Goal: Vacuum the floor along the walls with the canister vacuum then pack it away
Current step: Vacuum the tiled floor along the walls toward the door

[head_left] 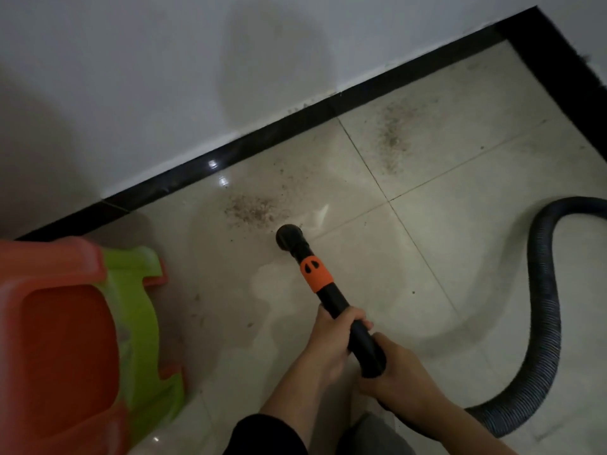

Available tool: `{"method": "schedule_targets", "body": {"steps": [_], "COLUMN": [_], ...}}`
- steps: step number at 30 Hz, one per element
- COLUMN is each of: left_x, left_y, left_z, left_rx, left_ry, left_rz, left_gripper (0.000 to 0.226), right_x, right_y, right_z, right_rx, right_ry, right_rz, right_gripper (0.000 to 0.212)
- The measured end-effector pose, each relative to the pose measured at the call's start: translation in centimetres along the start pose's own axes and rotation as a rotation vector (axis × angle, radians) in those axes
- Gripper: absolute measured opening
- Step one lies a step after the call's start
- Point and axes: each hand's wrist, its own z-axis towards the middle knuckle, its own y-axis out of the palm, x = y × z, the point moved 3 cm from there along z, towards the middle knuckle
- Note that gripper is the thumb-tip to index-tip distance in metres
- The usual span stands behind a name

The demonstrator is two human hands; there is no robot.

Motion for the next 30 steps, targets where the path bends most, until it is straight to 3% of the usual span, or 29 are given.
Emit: {"method": "schedule_targets", "body": {"steps": [4, 7, 12, 17, 30], "left_x": [-0.8, -1.1, -0.6, 1.3, 1.0], "left_y": [0.9, 1.5, 2.7, 1.5, 0.0], "left_z": [1.7, 2.6, 5.0, 8.5, 11.2], "left_rx": [-0.014, -0.027, -0.125, -0.055, -0.136], "left_ry": [-0.023, -0.022, 0.0, 0.235, 0.298], "left_rz": [-0.061, -0.082, 0.066, 0.187, 0.118], "left_gripper": [0.041, 0.04, 0.031, 0.025, 0.039], "right_x": [1.0, 1.0, 2.0, 3.6, 4.4], "right_y": [-1.0, -1.6, -3.5, -3.7, -2.0], "right_z": [2.2, 3.2, 5.3, 7.3, 8.2], "right_rx": [0.082, 0.18, 0.249, 0.268, 0.479], "right_ry": [-0.053, -0.138, -0.162, -0.175, -0.269], "right_rz": [-0.102, -0.207, -0.186, -0.104, -0.242], "right_gripper": [0.026, 0.029, 0.009, 0.011, 0.02]}}
